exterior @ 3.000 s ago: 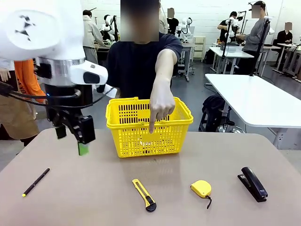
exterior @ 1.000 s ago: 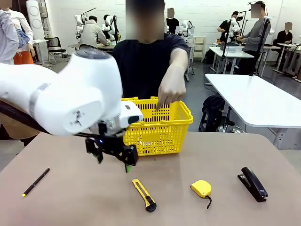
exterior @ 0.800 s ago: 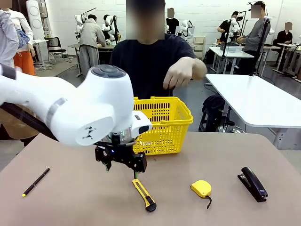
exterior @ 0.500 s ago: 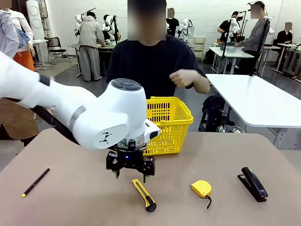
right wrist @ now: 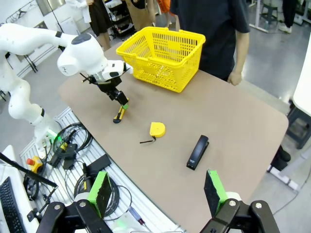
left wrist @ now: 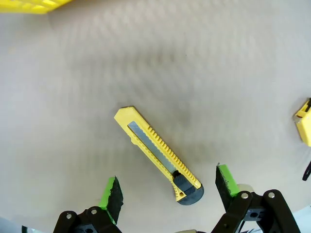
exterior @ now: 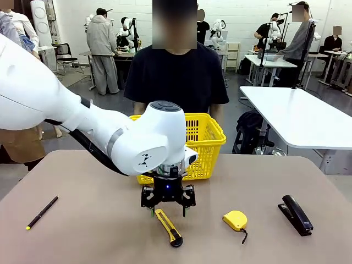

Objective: Place the items the person wants into the basket.
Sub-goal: Pick up the item the person points to and place it in the Market Basket.

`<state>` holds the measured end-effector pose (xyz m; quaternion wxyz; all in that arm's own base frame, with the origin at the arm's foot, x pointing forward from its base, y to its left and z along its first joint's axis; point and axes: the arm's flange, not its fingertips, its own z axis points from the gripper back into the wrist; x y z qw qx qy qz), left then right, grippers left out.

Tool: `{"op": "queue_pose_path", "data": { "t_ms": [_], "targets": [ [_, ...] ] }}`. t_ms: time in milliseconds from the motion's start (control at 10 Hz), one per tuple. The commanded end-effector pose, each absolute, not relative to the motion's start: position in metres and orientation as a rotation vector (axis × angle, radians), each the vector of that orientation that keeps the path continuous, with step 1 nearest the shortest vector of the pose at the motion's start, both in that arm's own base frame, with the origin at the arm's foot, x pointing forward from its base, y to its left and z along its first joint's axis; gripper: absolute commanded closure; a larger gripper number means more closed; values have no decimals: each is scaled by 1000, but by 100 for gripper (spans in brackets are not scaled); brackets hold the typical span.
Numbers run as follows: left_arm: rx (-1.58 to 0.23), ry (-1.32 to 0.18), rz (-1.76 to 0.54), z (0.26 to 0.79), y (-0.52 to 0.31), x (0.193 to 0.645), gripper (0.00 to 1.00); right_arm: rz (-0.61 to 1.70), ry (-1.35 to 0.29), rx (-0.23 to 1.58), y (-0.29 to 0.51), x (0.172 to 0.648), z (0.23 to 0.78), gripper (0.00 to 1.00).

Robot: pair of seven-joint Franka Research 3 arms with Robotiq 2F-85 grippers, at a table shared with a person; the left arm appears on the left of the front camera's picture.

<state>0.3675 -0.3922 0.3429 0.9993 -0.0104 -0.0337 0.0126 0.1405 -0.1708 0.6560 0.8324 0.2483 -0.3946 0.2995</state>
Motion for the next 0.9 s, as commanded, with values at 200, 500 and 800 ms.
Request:
{"op": "queue_pose_path", "data": {
  "t_ms": [200,500,800],
  "targets": [
    [-16,-121,81,320,-397,364,0,641,-837,532,-170,141,655,0],
    [-30,-94,32,312,-396,360,0,641,-837,532,-170,141,655,0],
    [-21,-83,25,307,-395,358,0,641,-837,532,-170,141,655,0]
  ]
}}
